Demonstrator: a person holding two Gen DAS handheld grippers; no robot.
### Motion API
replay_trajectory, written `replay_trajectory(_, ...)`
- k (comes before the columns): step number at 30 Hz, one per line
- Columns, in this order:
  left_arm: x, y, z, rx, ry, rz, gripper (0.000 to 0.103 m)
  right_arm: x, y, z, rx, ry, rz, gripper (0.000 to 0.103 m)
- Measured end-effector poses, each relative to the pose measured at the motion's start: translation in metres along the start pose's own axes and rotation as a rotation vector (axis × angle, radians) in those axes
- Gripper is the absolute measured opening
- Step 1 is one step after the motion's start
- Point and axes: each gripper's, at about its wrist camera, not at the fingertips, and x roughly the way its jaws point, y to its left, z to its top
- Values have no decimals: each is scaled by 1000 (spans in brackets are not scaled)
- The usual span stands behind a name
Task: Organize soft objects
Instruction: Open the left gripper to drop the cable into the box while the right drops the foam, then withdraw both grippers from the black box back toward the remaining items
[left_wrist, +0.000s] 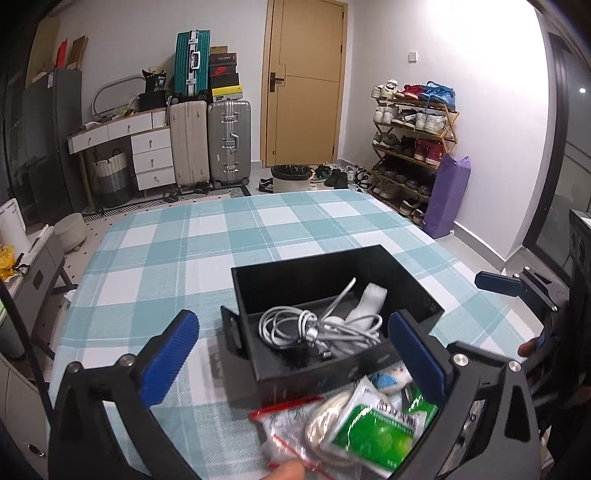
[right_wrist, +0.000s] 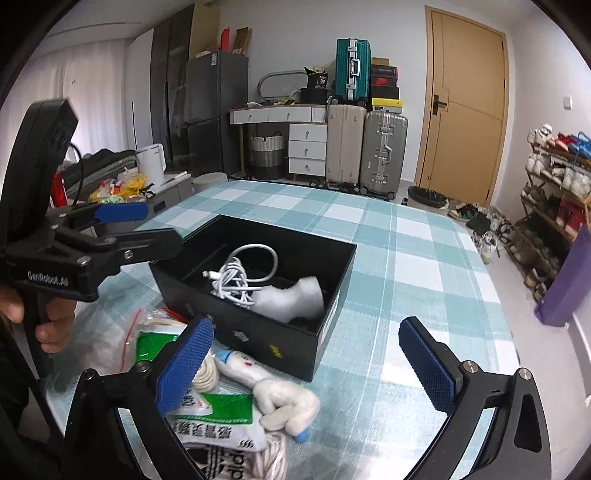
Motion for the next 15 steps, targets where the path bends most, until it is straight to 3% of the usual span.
replay_trajectory(15,-27,0,-33,5,21,12,103,-26,12,-21,34,30,27,102)
